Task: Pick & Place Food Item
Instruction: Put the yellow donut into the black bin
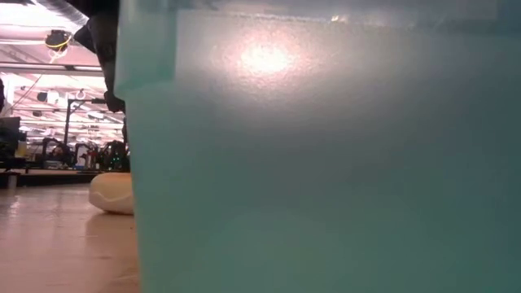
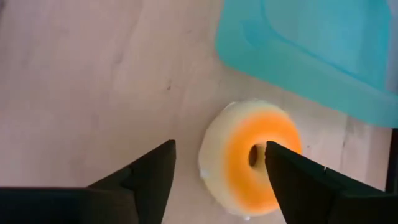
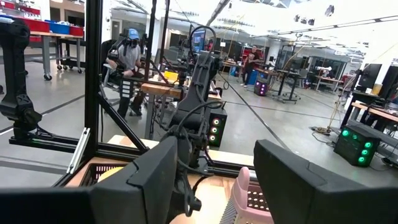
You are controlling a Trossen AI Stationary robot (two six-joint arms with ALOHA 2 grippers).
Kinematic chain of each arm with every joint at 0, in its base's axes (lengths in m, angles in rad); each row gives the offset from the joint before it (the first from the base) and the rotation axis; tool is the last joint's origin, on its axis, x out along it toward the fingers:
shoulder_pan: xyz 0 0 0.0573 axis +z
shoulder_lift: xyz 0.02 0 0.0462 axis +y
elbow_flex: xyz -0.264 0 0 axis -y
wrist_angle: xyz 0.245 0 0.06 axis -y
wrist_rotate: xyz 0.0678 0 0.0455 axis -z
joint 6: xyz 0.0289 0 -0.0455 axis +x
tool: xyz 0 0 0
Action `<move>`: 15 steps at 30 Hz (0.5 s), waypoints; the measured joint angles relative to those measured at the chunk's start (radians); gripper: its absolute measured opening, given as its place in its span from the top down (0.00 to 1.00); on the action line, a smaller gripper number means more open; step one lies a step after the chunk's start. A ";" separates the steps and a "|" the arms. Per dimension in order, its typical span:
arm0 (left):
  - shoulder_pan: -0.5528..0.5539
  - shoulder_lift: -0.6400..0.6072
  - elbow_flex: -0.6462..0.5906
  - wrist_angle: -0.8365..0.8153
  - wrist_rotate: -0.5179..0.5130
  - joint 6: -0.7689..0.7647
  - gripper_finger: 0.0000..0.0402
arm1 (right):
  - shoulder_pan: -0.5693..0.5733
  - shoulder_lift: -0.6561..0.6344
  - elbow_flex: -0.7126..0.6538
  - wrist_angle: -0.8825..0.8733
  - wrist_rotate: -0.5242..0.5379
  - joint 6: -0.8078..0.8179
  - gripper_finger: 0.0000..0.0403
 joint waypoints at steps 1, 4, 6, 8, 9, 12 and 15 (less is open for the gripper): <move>-0.004 0.008 0.000 -0.002 0.000 0.000 0.39 | 0.000 0.000 0.000 0.000 0.000 0.000 0.47; -0.016 0.041 0.000 0.007 0.011 -0.010 0.39 | 0.000 0.000 0.000 -0.001 -0.003 0.000 0.47; -0.018 0.066 0.000 0.001 0.026 -0.017 0.40 | 0.000 0.000 0.000 -0.002 -0.003 0.001 0.47; -0.022 0.092 0.000 0.018 0.030 -0.018 0.41 | 0.000 0.000 0.000 -0.002 -0.003 0.006 0.47; -0.023 0.101 0.000 0.014 0.031 -0.019 0.42 | 0.000 0.000 0.000 -0.002 -0.003 0.008 0.47; -0.019 0.122 0.002 0.031 0.039 -0.020 0.44 | 0.000 0.000 0.000 -0.002 -0.003 0.008 0.47; -0.019 0.133 0.002 0.036 0.045 -0.010 0.51 | 0.000 0.000 0.000 -0.002 -0.002 0.018 0.47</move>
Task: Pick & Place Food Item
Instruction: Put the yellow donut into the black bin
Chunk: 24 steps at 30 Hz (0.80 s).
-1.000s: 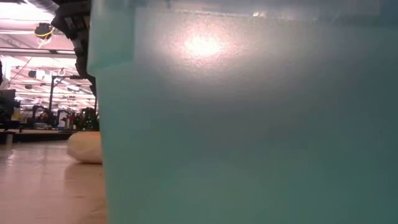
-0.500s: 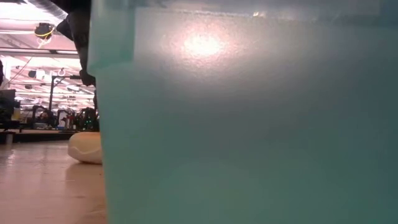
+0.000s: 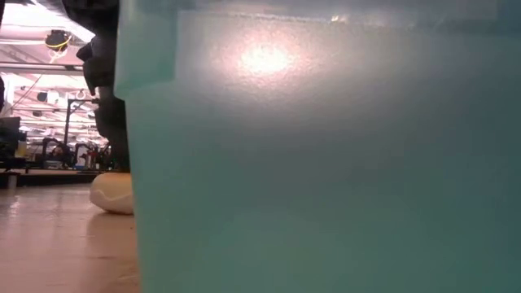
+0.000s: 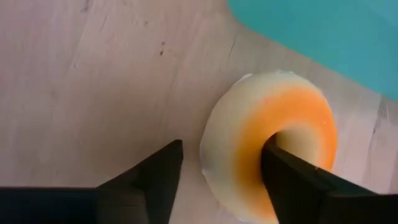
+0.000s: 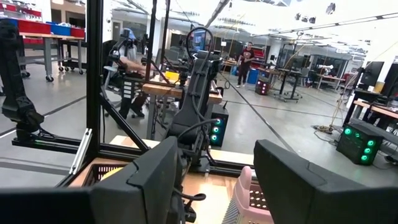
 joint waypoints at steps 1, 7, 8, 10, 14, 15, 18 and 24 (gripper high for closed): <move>0.000 0.000 0.000 0.001 0.000 0.006 0.56 | 0.000 0.000 0.000 0.000 0.000 0.001 0.47; -0.005 -0.040 -0.001 -0.009 0.020 0.009 0.92 | 0.000 0.000 0.000 0.000 0.000 0.001 0.47; -0.006 -0.051 -0.001 -0.007 0.026 0.010 0.95 | 0.000 0.000 0.000 0.000 0.000 0.001 0.47; -0.017 -0.075 -0.001 -0.005 0.031 0.010 0.97 | 0.000 0.000 0.000 0.000 0.000 0.000 0.47; -0.060 -0.148 0.000 -0.002 -0.001 0.010 0.97 | 0.000 0.000 0.000 0.000 0.003 -0.003 0.47; -0.076 -0.168 0.000 -0.005 -0.023 0.014 0.97 | 0.000 0.000 0.000 -0.001 0.003 -0.003 0.47; -0.134 -0.235 0.000 -0.045 -0.148 0.019 0.98 | 0.000 0.000 0.000 -0.001 0.003 -0.003 0.47; -0.324 -0.323 0.001 -0.180 -0.528 -0.053 0.98 | 0.000 0.000 0.000 -0.003 0.003 -0.002 0.47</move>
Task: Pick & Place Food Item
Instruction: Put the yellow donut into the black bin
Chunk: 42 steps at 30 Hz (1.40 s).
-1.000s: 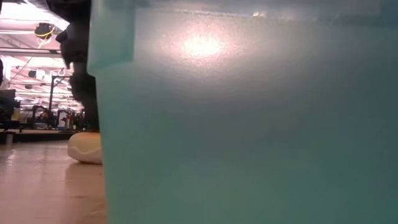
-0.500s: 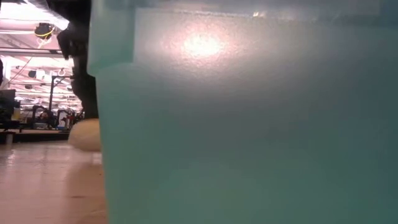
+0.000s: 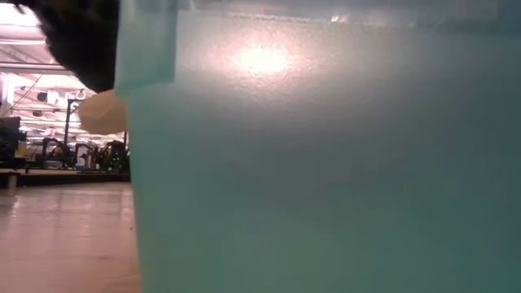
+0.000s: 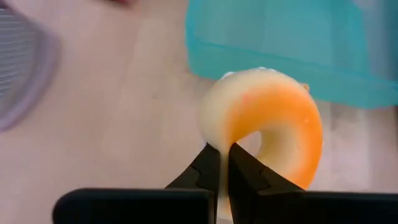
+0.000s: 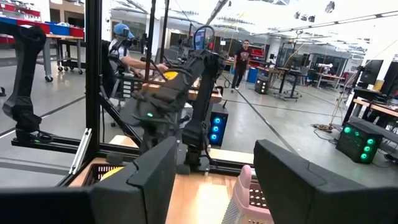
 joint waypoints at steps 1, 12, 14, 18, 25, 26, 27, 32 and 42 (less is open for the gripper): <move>-0.032 -0.001 0.010 -0.038 -0.049 -0.029 0.98 | 0.000 0.000 0.000 -0.001 0.000 0.000 0.47; -0.247 0.114 0.350 -0.749 -0.263 -0.357 0.98 | 0.000 0.000 0.000 -0.002 0.000 0.003 0.47; -0.269 0.157 0.419 -0.844 -0.269 -0.400 0.98 | 0.000 0.000 0.000 -0.002 0.000 0.008 0.47; -0.310 0.268 0.552 -1.043 -0.271 -0.494 0.98 | 0.000 0.000 0.000 -0.002 0.000 0.008 0.47; -0.386 0.516 0.744 -1.209 -0.255 -0.602 0.98 | 0.000 0.000 0.000 -0.003 0.000 0.010 0.47; -0.397 0.548 0.768 -1.215 -0.260 -0.603 0.98 | 0.000 0.000 0.000 -0.002 0.000 0.010 0.47; -0.405 0.580 0.796 -1.219 -0.260 -0.606 0.98 | 0.000 0.000 0.000 -0.002 0.000 0.010 0.47; -0.419 0.683 0.880 -1.213 -0.252 -0.584 0.99 | 0.000 0.000 0.000 -0.003 0.000 0.012 0.47; -0.451 0.643 0.948 -1.217 -0.224 -0.599 0.99 | 0.000 0.000 0.000 -0.003 0.000 0.042 0.47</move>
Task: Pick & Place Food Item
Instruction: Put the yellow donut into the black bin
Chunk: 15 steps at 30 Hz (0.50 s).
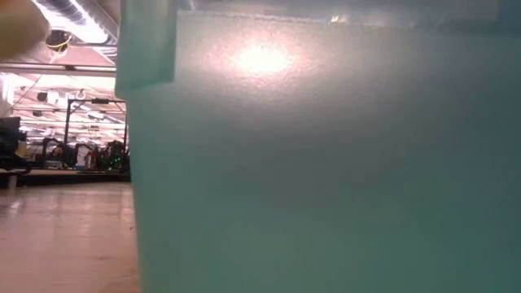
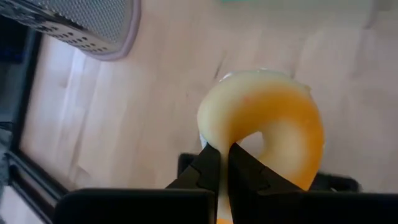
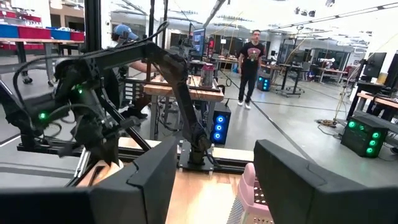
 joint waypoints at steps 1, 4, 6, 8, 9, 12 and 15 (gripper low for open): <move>-0.010 -0.011 0.001 0.001 0.004 -0.009 0.99 | 0.000 0.000 0.000 0.000 0.000 0.008 0.47; -0.043 -0.062 0.001 0.001 0.024 -0.060 0.99 | 0.000 0.000 0.000 0.000 0.000 0.039 0.47; -0.071 -0.097 0.001 0.000 0.039 -0.097 0.99 | 0.000 0.000 0.000 0.005 0.000 0.051 0.47; -0.099 -0.117 0.001 0.000 0.064 -0.148 0.99 | 0.000 0.000 0.000 0.015 -0.001 0.061 0.47; -0.113 -0.124 0.001 0.001 0.080 -0.172 0.99 | 0.000 0.000 0.000 0.018 -0.001 0.067 0.47; -0.150 -0.136 -0.005 0.001 0.119 -0.240 0.99 | 0.000 0.000 0.000 0.027 -0.004 0.074 0.47; -0.177 -0.135 -0.049 0.001 0.154 -0.297 0.99 | 0.002 0.000 0.000 0.032 -0.019 0.074 0.47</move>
